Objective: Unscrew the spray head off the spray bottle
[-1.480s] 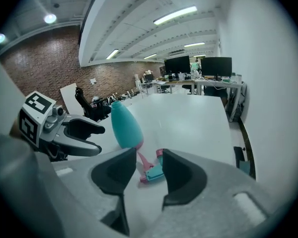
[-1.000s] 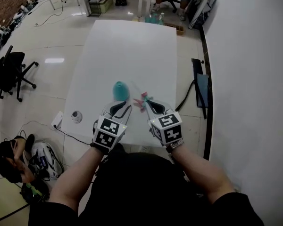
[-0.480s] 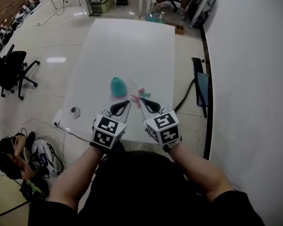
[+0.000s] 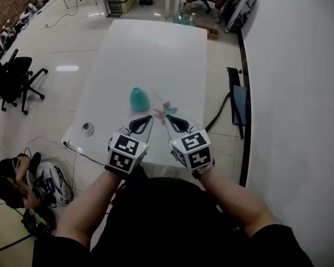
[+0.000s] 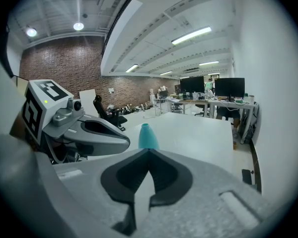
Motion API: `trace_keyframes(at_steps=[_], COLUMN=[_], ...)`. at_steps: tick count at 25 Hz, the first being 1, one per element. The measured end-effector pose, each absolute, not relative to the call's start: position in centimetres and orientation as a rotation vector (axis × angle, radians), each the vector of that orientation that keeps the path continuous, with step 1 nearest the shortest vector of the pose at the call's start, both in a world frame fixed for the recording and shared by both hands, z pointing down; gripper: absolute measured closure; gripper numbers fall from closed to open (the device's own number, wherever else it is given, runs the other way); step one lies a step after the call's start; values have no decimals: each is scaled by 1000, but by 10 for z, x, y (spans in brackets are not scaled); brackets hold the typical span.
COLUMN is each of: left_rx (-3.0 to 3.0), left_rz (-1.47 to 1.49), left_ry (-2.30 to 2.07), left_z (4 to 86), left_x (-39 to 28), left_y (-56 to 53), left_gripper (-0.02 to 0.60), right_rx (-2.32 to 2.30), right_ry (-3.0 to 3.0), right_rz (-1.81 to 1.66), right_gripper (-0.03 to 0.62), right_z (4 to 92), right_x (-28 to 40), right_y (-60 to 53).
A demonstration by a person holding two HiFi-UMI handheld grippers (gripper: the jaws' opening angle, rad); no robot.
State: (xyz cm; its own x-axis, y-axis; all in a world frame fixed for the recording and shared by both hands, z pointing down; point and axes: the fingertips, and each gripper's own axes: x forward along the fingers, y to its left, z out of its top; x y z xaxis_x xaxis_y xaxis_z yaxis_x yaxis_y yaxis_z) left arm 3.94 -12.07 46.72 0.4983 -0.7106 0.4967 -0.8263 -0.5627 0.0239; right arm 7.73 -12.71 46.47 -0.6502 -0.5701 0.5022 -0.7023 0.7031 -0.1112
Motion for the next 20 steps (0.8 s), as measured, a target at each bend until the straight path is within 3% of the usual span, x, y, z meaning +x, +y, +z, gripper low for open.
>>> trace_keyframes(at_steps=[20], left_rx=[2490], left_rz=[661], left_ry=[-1292], left_z=[471], left_x=[44], left_y=[-123], left_gripper=[566], right_rx=[955], right_ry=[-2474], right_rz=[414], right_gripper=[603], right_z=[468], right_x=[72], right_y=[-129])
